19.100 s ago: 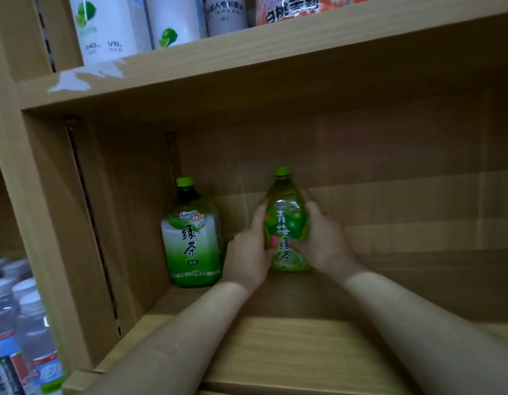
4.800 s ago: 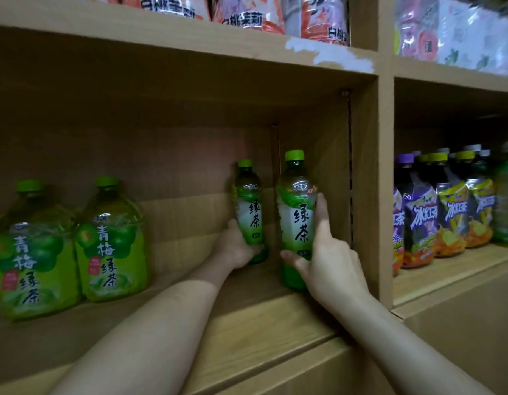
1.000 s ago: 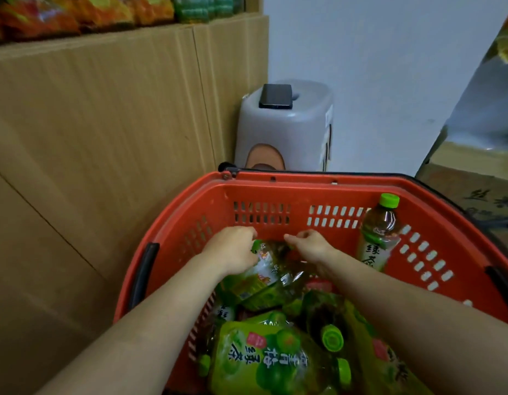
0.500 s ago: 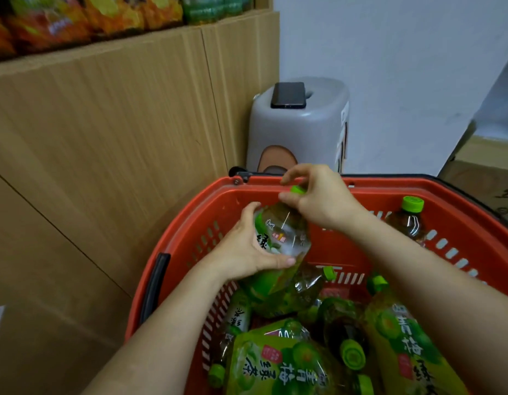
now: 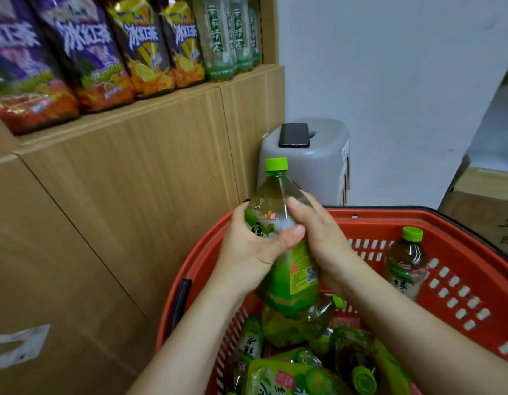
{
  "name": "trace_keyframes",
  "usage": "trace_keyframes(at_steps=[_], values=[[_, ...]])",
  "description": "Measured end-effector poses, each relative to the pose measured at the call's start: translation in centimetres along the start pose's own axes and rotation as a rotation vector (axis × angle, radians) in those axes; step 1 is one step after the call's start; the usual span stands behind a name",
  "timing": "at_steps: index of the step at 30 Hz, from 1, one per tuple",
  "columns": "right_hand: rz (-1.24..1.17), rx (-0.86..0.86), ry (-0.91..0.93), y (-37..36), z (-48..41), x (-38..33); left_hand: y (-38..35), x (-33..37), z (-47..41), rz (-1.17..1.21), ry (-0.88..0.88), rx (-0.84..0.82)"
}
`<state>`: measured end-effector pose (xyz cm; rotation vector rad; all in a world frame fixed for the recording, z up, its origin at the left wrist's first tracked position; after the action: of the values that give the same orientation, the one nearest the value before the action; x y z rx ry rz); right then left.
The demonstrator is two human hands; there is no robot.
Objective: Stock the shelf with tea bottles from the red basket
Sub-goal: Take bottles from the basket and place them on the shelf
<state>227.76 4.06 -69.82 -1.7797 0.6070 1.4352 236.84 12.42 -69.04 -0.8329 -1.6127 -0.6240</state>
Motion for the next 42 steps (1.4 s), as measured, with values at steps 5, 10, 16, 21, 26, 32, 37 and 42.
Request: trace_keyframes(at_steps=[5, 10, 16, 21, 26, 32, 37, 42], values=[[-0.062, -0.088, 0.064, -1.4, 1.1, -1.5, 1.0, 1.4, 1.9, -0.149, -0.167, 0.182], [-0.124, -0.158, 0.042, -0.3, 2.0, -3.3, 0.2, 3.7, 2.3, 0.116, -0.055, -0.034], [0.59, 0.323, 0.412, 4.4, 2.7, -5.4, -4.2, 3.0, 3.1, 0.195, 0.18, -0.039], [1.28, 0.58, 0.178, 14.5, 0.7, -3.4, -4.8, 0.8, 3.7, 0.211, 0.176, 0.097], [1.478, 0.525, -0.018, 18.4, 0.6, -0.1, -4.8, -0.1, 3.9, 0.139, 0.162, 0.121], [1.371, 0.152, 0.031, 15.6, 0.7, 2.4, -4.3, 0.4, 4.1, 0.077, 0.132, 0.177], [1.357, 0.076, -0.248, 15.7, 1.2, 6.4, -3.0, 0.6, 4.9, 0.047, 0.127, 0.209], [1.353, -0.125, -0.35, 13.0, 0.1, 12.2, -1.7, -0.3, 5.7, -0.039, 0.177, 0.27]])
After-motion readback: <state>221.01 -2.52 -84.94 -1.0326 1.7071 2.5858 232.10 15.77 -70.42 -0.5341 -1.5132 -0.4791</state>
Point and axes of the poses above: each hand's wrist, its own z-axis away from the middle knuckle, its own y-axis out of the back of the hand, x = y × z, the point moved 3 cm from there along -z, towards the middle knuckle, and after that the axes turned 7 degrees about x, right-handed, at the moved point
